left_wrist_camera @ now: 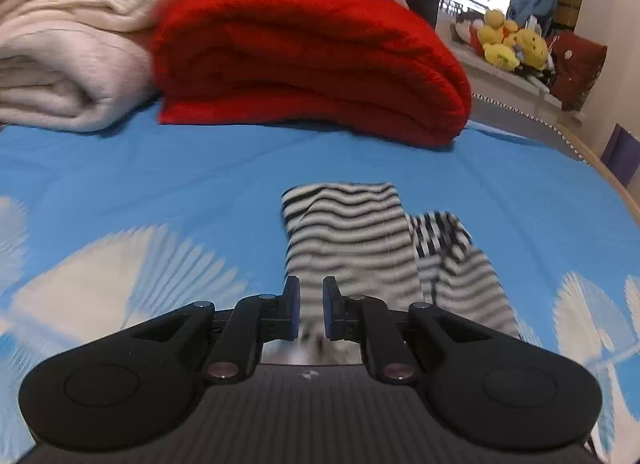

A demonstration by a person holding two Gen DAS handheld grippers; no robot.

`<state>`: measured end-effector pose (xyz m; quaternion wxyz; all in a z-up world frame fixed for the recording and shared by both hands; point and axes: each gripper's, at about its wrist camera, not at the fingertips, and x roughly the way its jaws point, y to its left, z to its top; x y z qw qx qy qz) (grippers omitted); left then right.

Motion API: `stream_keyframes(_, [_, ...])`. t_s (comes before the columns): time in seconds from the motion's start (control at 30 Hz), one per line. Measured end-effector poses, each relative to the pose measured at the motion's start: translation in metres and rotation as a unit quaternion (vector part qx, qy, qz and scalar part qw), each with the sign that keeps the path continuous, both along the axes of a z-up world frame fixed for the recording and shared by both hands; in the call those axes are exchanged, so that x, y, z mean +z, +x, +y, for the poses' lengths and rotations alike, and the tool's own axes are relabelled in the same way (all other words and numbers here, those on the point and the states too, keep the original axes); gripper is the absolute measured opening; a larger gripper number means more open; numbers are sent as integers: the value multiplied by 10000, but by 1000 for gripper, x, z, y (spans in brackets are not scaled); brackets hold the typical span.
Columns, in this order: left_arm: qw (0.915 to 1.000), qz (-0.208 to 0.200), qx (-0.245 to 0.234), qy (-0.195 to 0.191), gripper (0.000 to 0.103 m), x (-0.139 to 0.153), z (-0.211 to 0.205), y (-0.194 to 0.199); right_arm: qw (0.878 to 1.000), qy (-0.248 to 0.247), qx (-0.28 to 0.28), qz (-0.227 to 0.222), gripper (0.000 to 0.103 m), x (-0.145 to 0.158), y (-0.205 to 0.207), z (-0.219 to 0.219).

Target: Fold small clothes

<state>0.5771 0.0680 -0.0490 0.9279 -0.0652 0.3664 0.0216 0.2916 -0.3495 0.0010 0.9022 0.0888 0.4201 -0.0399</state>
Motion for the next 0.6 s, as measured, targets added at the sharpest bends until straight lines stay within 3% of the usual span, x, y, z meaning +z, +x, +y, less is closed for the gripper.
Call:
stream_keyframes(0.1, [9990,82,143,-406,13,-10,8,53,10000,-34,34,53,41,-3,1,2])
stream_keyframes(0.2, [9972,137,370,-642,23,-19,11,97,9999,-67,75,91,41,-5,1,3])
stream_keyframes(0.27, [9961,205,542,-659,51,-23,10,120,9998,-104,81,147,41,-9,3,2])
stream_keyframes(0.3, [9953,268,652,-664,58,-26,9,130,9997,-132,65,185,41,-11,4,2])
stream_keyframes(0.43, [9965,485,618,-290,62,-44,-3,159,9996,-68,7,272,41,-16,7,1])
stream_keyframes(0.5, [9962,656,572,-76,53,-55,-7,167,9996,-103,45,256,41,-16,7,3])
stream_keyframes(0.57, [9963,698,501,-20,3,-61,-8,168,9996,-124,45,262,41,-17,7,4])
stream_keyframes(0.6, [9968,687,404,-9,1,-60,-8,166,9996,-123,30,265,41,-17,8,4])
